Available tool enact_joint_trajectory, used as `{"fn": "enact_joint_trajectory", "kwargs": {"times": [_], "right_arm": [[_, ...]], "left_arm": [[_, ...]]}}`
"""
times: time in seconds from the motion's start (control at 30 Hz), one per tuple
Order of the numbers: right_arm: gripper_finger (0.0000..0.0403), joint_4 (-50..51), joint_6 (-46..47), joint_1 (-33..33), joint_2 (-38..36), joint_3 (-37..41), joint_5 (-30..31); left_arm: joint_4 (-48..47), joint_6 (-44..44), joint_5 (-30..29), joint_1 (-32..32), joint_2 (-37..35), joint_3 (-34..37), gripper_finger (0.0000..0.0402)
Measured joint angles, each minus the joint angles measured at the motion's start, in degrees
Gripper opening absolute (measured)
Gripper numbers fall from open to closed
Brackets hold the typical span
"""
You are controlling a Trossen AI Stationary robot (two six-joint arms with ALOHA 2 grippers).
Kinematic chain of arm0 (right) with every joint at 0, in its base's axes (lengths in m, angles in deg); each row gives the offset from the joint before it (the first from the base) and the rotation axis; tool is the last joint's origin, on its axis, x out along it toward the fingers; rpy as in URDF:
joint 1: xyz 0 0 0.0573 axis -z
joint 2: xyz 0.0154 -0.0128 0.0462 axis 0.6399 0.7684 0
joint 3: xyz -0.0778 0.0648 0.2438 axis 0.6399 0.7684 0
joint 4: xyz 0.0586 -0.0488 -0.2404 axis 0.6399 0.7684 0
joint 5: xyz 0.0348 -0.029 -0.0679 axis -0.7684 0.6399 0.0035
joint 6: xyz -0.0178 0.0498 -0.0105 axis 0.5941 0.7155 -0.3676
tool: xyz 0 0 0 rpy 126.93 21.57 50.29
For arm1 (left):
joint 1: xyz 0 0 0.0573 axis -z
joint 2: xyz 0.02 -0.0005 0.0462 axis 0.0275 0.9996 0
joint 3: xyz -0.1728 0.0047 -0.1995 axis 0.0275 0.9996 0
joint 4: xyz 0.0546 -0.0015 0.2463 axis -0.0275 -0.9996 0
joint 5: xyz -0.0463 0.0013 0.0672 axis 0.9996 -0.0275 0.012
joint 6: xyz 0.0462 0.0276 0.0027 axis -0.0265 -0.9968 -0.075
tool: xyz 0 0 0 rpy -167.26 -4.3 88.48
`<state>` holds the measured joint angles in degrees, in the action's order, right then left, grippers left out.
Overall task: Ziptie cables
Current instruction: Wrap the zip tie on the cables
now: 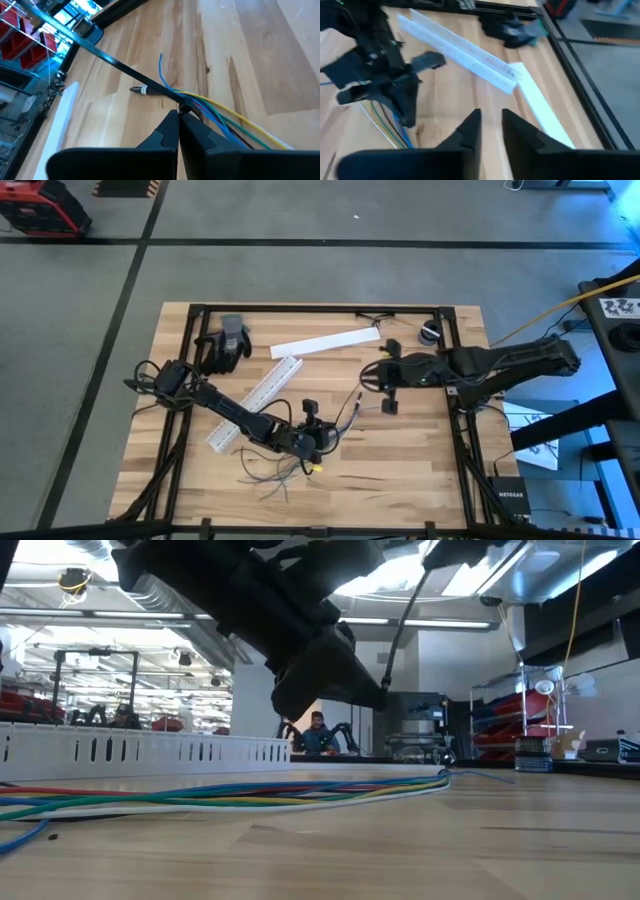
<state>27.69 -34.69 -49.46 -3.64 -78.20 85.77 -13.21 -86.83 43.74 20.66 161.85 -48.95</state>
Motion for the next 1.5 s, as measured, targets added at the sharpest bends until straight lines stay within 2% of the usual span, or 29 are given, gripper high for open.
{"fn": "enact_joint_trajectory", "kwargs": {"times": [0.2, 0.27, 0.37, 0.47, 0.6, 0.77, 0.87, 1.13, 1.33, 1.5], "right_arm": [[0.0141, 13.49, 6.51, -0.07, -6.02, 0.32, 1.16], [0.0155, 13.14, 8.60, -0.62, -8.09, 2.55, 1.11], [0.0165, 8.23, 11.15, -3.42, -11.97, 11.10, 1.52], [0.0167, -5.63, 11.78, -6.39, -15.01, 23.42, 3.38], [0.0167, -32.06, 12.11, -8.88, -15.36, 40.38, 3.59], [0.0167, -61.22, 14.14, -9.00, -12.88, 51.72, 1.25], [0.0167, -68.63, 16.08, -7.78, -11.13, 52.05, -0.52], [0.0168, -67.63, 20.58, -1.15, -0.34, 44.97, -13.01], [0.0168, -67.62, 18.80, 0.48, 10.72, 38.29, -17.83], [0.0159, -67.46, 16.20, 0.35, 14.83, 34.27, -21.84]], "left_arm": [[2.43, 1.96, -0.24, -0.44, 0.00, 0.00, 0.0000], [5.14, 2.14, -0.43, -0.90, 0.00, -0.04, 0.0000], [9.10, 2.82, -0.45, -1.75, 0.00, -0.04, 0.0000], [12.67, 5.45, -0.23, -3.01, 0.00, -0.07, 0.0000], [13.35, 9.01, 7.79, -5.73, 0.00, -0.09, 0.0000], [14.13, 5.15, 13.31, -7.45, 0.42, -0.13, 0.0000], [14.55, 3.13, 14.41, -7.70, 0.52, -0.13, 0.0000], [16.43, 0.52, 14.37, -8.44, 0.52, -0.13, 0.0000], [17.14, -0.94, 14.33, -8.24, 0.55, -0.13, 0.0000], [17.31, -1.05, 14.35, -7.92, 0.60, -0.15, 0.0000]]}}
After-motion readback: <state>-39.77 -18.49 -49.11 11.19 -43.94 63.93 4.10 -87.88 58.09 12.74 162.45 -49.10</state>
